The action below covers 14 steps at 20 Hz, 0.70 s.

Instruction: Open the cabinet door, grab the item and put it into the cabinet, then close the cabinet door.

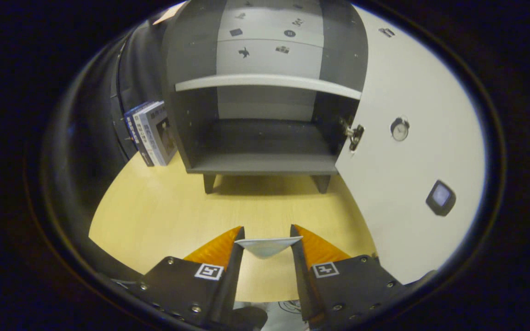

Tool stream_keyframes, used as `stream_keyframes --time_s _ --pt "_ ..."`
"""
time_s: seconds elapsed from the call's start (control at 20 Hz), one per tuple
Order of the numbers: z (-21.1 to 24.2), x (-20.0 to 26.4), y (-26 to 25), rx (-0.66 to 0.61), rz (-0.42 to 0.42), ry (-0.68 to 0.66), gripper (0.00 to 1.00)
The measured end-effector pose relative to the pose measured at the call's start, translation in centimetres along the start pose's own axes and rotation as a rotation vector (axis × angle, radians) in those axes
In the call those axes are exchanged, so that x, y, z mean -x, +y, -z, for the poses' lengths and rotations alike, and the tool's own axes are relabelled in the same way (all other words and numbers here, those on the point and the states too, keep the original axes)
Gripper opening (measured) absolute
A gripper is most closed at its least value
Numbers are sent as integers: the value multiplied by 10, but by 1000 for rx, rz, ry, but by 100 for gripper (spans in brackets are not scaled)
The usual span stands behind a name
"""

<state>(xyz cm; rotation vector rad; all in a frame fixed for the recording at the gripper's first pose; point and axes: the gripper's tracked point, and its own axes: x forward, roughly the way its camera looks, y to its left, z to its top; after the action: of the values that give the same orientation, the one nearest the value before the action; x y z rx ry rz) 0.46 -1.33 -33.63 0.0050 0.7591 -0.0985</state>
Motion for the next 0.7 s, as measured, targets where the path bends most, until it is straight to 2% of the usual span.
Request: stream_keyframes --time_s 0.35,0.7 --pt "-135 28 -5 14 -37 -214 56" --pt "-232 30 -2 3 -87 -344 55"
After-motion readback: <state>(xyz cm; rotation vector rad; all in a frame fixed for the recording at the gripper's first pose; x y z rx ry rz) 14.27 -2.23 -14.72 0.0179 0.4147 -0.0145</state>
